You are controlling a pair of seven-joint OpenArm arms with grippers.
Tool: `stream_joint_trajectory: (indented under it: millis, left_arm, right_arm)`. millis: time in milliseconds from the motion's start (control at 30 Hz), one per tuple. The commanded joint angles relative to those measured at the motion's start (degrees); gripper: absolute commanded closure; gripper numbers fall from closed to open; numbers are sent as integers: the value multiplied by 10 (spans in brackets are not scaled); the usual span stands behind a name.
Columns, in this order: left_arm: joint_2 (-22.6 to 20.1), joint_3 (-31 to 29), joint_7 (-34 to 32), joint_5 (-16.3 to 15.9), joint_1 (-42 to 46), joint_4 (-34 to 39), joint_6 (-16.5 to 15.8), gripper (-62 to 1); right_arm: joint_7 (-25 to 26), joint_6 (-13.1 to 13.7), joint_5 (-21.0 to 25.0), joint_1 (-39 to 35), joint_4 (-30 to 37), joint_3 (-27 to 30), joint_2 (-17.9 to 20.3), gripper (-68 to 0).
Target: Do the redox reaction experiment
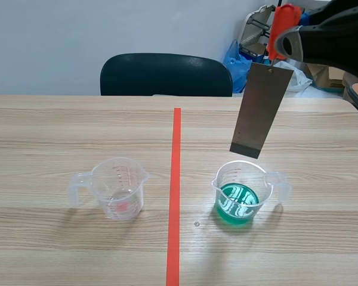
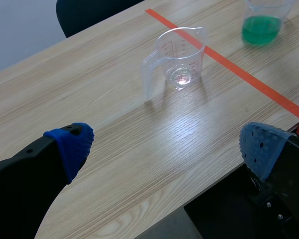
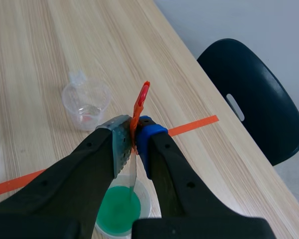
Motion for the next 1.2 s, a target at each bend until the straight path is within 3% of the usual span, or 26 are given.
stream_joint_trajectory:
  millis: [0,367,1167]
  left_arm:
    - [1,0,-8,-8,1,2,-2,-623]
    - [1,0,-8,-8,1,2,-2,-623]
    - [1,0,-8,-8,1,2,-2,-623]
  right_arm:
    - [12,-3,7,5,4,3,9,-7]
    - [15,-3,-5,-33,2,3,9,-7]
    - [16,-3,-20,-33,-7,14,9,-7]
